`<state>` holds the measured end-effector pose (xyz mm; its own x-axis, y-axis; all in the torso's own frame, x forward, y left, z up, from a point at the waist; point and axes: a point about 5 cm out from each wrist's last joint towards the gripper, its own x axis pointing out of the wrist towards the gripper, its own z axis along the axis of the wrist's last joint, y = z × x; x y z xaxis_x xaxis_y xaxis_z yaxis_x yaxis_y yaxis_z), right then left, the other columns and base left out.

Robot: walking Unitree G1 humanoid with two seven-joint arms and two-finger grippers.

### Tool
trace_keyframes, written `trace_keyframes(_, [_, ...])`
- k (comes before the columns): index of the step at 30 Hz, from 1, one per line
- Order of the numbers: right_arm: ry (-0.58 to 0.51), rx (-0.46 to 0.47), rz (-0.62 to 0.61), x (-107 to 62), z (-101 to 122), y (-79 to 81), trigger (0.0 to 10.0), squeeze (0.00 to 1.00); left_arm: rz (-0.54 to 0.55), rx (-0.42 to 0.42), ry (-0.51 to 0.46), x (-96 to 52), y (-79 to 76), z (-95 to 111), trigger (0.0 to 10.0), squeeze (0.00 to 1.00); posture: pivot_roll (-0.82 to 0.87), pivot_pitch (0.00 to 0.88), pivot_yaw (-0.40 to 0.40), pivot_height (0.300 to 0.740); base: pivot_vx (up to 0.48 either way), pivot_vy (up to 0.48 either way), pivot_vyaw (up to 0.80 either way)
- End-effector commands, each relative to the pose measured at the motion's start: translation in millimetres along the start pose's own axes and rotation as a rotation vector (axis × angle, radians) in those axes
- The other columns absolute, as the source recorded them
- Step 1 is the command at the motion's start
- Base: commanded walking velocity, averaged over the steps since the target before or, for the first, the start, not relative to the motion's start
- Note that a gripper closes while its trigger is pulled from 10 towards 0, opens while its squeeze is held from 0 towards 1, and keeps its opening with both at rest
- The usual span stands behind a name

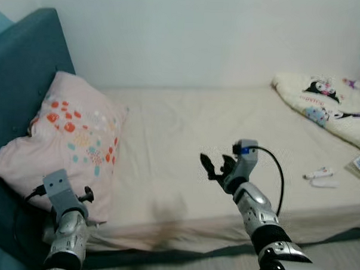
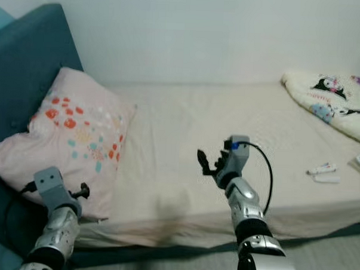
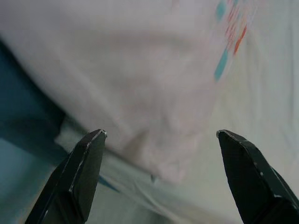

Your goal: Clean up the room

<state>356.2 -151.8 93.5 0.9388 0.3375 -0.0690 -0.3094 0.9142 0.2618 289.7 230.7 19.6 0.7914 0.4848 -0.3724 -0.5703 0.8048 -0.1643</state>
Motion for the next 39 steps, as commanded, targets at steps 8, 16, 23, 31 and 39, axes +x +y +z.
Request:
trace_keyframes(8, [-0.018, 0.026, 0.063, 2.4, 0.2, 10.7, 10.0, 0.00, 0.000, -0.026, 0.008, -0.9, 3.6, -6.1, 10.0, 0.00, -0.15, 0.000, -0.001, 0.585, 0.000, 0.000, 0.00])
trace_keyframes(16, [-0.031, 0.023, 0.107, 2.7, 3.6, 14.5, 10.0, 0.00, -0.081, -0.148, -0.069, 4.4, -6.8, 12.7, 10.0, 0.00, -0.15, 0.000, -0.011, 0.555, 0.000, 0.000, 0.00])
trace_keyframes(23, [-0.030, 0.018, 0.137, 3.2, 3.8, 17.9, 10.0, 0.00, -0.120, -0.198, -0.108, 5.1, -11.4, 19.5, 10.0, 0.00, -0.16, 0.000, -0.016, 0.530, 0.000, 0.000, 0.00])
trace_keyframes(31, [-0.052, 0.047, 0.191, 6.9, 6.7, 28.7, 10.0, 0.00, -0.093, -0.162, -0.087, 8.4, -13.1, 19.4, 10.0, 0.00, -0.16, 0.000, -0.013, 0.497, 0.000, 0.000, 0.00])
trace_keyframes(39, [-0.053, 0.042, 0.236, 7.0, 4.9, 37.7, 10.0, 0.00, -0.153, -0.176, -0.130, 12.4, -32.9, 38.6, 10.0, 0.00, -0.16, 0.000, -0.016, 0.457, 0.000, 0.000, 0.00])
